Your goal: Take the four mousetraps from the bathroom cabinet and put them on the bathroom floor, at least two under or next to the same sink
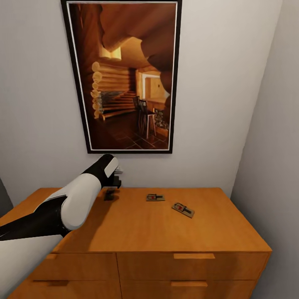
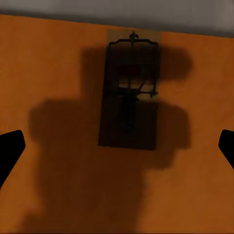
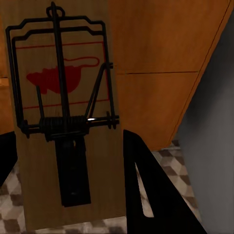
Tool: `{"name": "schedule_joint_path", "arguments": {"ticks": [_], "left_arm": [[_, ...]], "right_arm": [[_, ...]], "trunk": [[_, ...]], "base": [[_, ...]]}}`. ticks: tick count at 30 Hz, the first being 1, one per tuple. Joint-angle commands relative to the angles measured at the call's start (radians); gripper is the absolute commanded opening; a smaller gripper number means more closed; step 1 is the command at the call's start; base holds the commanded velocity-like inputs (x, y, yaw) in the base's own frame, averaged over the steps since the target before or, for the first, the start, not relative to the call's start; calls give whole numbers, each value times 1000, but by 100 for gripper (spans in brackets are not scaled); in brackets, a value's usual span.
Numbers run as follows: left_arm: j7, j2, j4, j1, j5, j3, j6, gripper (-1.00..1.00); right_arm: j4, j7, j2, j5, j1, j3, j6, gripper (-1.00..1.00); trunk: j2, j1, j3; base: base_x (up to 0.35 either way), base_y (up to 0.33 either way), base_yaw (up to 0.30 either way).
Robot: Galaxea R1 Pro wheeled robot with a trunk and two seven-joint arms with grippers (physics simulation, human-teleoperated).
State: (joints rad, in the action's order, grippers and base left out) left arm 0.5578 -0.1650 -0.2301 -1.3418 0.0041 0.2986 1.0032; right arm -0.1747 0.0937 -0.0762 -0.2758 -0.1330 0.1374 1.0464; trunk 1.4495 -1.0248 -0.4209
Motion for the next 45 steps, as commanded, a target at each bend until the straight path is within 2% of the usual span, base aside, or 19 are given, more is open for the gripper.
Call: {"name": "schedule_joint_path", "arguments": {"ticks": [1, 27, 35, 45], "left_arm": [[5, -1, 0, 0, 0, 5, 3, 100], [-1, -1, 9, 4, 0, 5, 3, 100], [-1, -1, 9, 4, 0, 5, 3, 100], [-1, -1, 9, 5, 1, 5, 3, 100]], "right_arm": [[-2, 12, 0, -14, 0, 3, 1, -100], [0, 11, 0, -14, 0, 3, 1, -100], [71, 11, -1, -17, 0, 2, 1, -100], [87, 10, -3, -21, -12, 2, 1, -100]], "trunk": [[1, 0, -1], [1, 0, -1], [1, 0, -1], [1, 0, -1]], "base": [[68, 57, 0], [6, 5, 0], [0, 0, 0], [0, 0, 0]]}}
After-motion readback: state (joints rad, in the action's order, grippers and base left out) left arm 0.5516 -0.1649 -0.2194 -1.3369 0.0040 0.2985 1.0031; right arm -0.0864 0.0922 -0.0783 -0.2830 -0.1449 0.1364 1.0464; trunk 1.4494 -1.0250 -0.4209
